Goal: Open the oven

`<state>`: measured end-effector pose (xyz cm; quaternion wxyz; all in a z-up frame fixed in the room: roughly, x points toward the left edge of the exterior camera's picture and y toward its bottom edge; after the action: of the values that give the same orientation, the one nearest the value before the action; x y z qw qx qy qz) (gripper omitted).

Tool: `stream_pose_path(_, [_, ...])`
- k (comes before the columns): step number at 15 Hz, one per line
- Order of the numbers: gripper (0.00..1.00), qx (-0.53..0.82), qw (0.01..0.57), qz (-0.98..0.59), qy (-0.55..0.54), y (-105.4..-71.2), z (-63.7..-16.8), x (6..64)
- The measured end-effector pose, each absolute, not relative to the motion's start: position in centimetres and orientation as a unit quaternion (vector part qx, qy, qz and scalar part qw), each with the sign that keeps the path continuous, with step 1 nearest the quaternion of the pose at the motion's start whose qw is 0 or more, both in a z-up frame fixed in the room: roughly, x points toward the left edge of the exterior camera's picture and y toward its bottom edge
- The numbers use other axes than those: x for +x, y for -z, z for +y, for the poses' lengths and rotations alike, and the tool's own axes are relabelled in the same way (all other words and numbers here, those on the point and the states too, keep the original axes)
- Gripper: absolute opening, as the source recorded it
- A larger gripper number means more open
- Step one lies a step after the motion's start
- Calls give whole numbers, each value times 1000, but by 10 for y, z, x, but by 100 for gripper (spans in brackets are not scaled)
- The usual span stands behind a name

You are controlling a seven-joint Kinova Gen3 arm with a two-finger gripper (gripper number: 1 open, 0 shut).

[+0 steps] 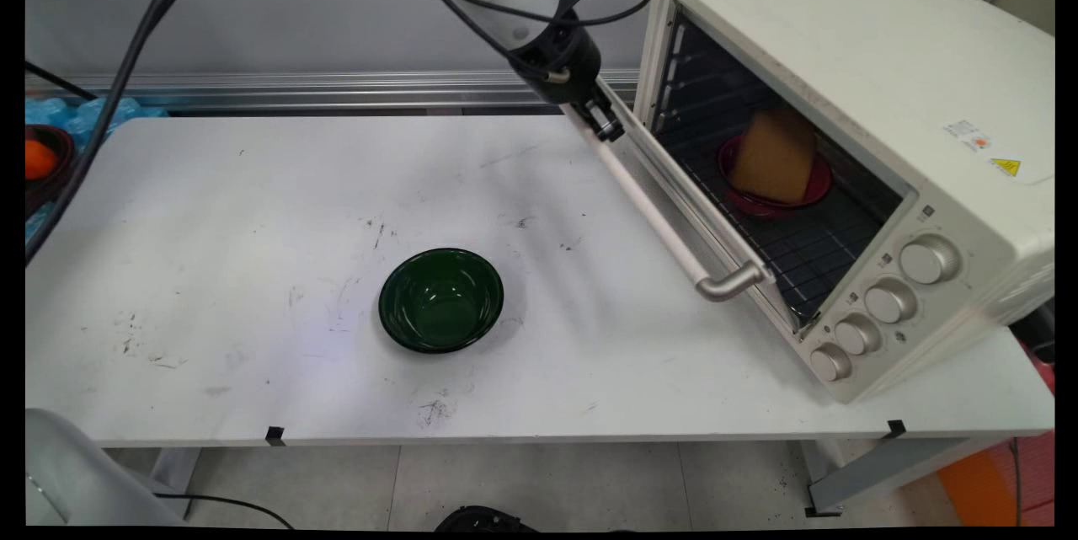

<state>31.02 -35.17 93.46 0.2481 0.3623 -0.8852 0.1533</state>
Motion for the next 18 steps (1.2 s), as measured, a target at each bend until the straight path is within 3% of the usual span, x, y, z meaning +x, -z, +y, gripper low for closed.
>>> stream_pose_path(18, [0,343,280,-889,-115,-877,-345,353])
